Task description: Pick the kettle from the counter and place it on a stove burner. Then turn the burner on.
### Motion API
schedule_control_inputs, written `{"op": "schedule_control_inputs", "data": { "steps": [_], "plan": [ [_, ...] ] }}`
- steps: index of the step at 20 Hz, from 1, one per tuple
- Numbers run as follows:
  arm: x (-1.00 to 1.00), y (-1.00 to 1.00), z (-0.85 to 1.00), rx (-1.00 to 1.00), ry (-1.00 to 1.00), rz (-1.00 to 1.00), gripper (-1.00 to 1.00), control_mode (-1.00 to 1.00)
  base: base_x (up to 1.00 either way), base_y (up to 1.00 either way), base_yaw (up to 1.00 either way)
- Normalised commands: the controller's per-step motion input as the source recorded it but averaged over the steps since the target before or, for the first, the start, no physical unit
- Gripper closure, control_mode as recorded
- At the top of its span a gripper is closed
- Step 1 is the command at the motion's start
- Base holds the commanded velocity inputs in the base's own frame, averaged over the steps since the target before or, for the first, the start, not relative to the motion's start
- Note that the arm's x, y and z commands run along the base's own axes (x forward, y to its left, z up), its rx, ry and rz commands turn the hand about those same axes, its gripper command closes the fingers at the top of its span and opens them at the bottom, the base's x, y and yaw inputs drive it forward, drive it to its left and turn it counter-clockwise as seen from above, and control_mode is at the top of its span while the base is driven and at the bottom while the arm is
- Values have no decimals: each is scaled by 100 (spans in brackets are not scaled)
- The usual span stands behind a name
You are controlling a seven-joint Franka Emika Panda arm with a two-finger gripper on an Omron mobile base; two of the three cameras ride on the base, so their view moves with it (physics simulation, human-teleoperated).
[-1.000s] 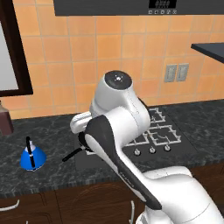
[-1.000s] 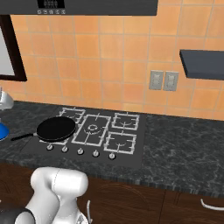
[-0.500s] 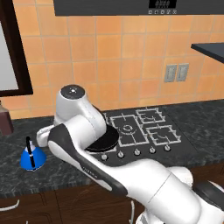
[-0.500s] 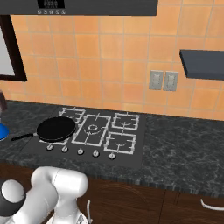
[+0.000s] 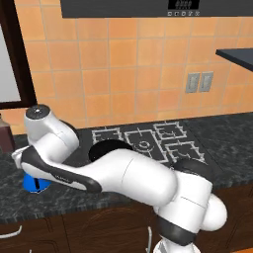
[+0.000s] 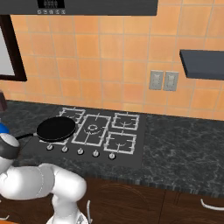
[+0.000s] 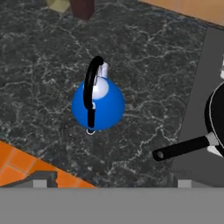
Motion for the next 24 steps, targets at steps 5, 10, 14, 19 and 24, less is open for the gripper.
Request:
{"op": "schedule_control_inputs", "data": {
  "steps": [5,10,14,19,24],
  "plan": [
    [40,58,-53,-4,1,-9,-100,-100,0,0,0],
    [32,14,-41,0,0,-7,-100,-100,0,0,0],
    [25,-4,-42,-1,0,-1,-100,-100,0,0,0],
    [39,0,-27,0,0,-3,-100,-100,0,0,0],
    [34,4,-46,0,0,-3,-100,-100,0,0,0]
  ]
}}
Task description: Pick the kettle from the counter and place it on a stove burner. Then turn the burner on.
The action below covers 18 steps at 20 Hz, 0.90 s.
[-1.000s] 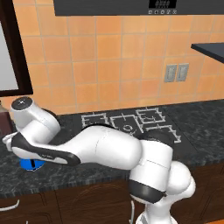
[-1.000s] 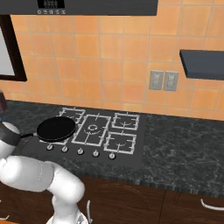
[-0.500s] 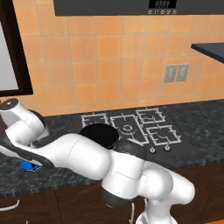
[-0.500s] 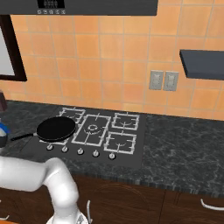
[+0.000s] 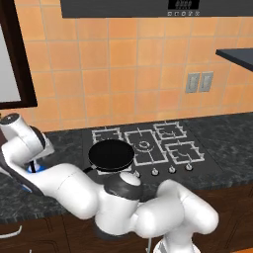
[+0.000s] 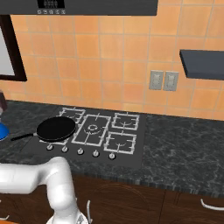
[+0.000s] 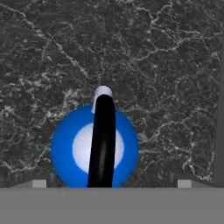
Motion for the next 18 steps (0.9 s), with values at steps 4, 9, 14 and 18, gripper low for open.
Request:
{"op": "schedule_control_inputs", "data": {
  "steps": [4,9,14,18],
  "plan": [
    [38,24,-41,0,0,-4,-100,-100,0,0,0],
    [31,15,-29,1,0,-3,100,-100,0,0,0],
    [0,0,-2,0,-1,0,100,-100,0,0,0],
    [0,-4,-5,0,-6,0,100,-100,0,0,0]
  ]
}}
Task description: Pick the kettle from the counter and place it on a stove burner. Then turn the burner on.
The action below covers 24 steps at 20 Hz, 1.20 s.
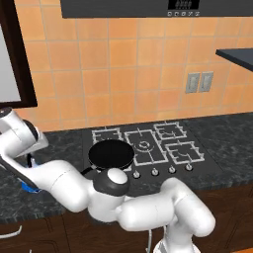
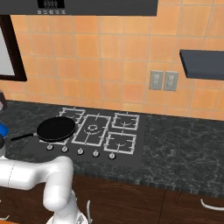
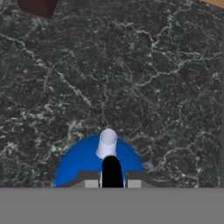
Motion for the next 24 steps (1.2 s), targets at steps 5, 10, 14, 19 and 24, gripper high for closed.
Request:
{"op": "schedule_control_inputs", "data": {
  "steps": [5,10,14,19,24],
  "plan": [
    [-15,-22,-12,0,-15,-4,100,-100,0,0,0],
    [-26,-50,52,0,-53,-4,100,-100,0,0,0],
    [-13,-77,78,1,-58,-3,100,-100,0,0,0],
    [1,-99,71,2,-48,-8,100,-100,0,0,0],
    [7,-100,58,7,-17,-12,100,-100,0,0,0]
  ]
}}
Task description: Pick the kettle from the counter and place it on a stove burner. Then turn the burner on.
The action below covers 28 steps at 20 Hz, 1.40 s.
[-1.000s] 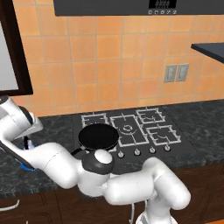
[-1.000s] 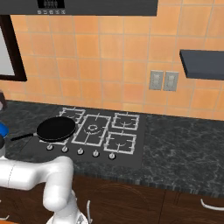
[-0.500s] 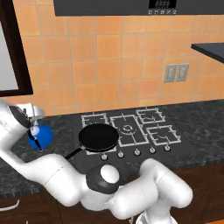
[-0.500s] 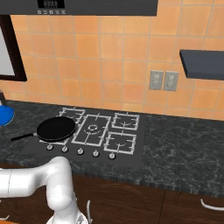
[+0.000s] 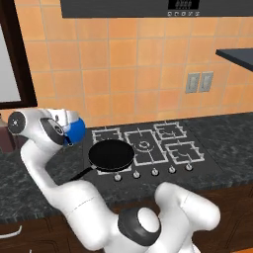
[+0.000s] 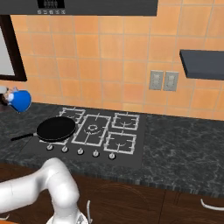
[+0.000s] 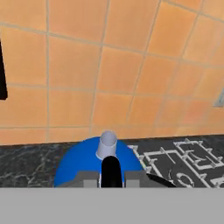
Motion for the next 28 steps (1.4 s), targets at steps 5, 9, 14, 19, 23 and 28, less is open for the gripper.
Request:
{"op": "schedule_control_inputs", "data": {
  "steps": [5,9,14,19,23,28],
  "plan": [
    [2,-100,69,9,0,-15,100,-100,0,0,0],
    [6,-100,85,13,6,-19,100,-100,0,0,0],
    [0,-100,41,16,11,-25,100,-100,0,0,0],
    [0,-100,1,21,10,-23,100,-100,0,0,0],
    [0,-100,-7,18,2,-17,100,-100,0,0,0],
    [0,-100,-8,16,1,-15,100,-100,0,0,0]
  ]
}}
